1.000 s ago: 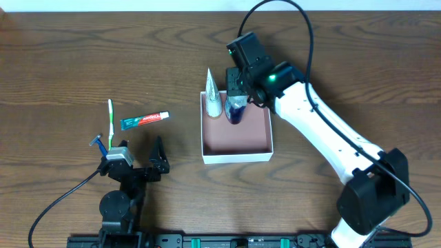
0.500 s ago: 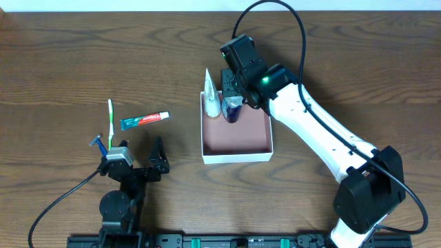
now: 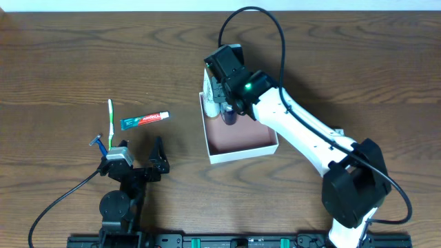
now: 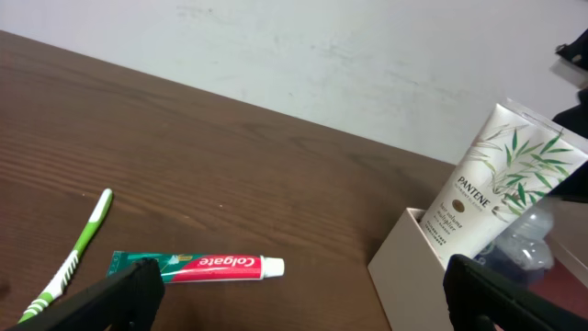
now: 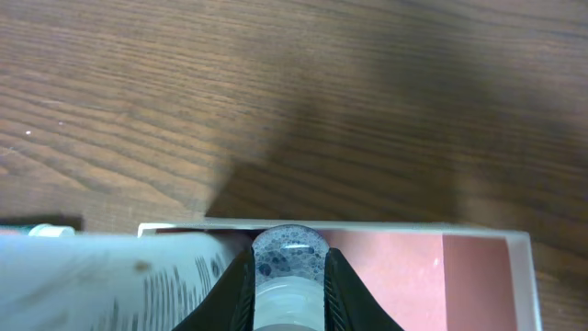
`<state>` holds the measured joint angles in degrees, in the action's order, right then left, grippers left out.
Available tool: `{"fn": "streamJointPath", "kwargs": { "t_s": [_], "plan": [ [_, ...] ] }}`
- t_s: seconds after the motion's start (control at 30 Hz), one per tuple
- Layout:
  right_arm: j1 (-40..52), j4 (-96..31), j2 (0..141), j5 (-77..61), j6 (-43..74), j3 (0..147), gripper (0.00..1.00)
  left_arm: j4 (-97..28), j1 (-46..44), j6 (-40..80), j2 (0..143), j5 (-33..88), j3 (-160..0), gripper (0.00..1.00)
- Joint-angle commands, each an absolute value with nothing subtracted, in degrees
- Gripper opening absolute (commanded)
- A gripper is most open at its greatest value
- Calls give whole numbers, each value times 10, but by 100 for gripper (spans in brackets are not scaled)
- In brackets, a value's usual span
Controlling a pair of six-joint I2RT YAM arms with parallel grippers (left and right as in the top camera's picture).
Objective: Pack container
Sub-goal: 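Release the soap bottle and lift the right gripper away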
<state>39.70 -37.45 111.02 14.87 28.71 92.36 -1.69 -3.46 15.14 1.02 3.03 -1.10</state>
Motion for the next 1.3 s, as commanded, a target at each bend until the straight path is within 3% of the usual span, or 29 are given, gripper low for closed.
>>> {"fn": "streamJointPath", "kwargs": {
  "t_s": [0.0, 0.23, 0.37, 0.47, 0.87, 1.03, 1.27],
  "plan": [
    [405, -364, 1111, 185, 300, 929, 2, -38, -32, 146, 11, 30, -2, 98],
    [406, -361, 1114, 187, 300, 929, 2, -38, -32, 146, 11, 30, -2, 98],
    [406, -362, 1114, 187, 300, 929, 30, -38, -32, 146, 11, 30, -2, 98],
    [406, -362, 1114, 187, 300, 929, 40, -38, -32, 146, 11, 30, -2, 98],
    [404, -347, 1097, 184, 285, 930, 45, -38, -32, 146, 11, 30, -2, 98],
    [392, -353, 1048, 176, 269, 931, 52, -38, -32, 146, 11, 30, -2, 98],
    [337, -431, 962, 130, 248, 931, 58, -38, -32, 146, 11, 30, -2, 98]
  ]
}}
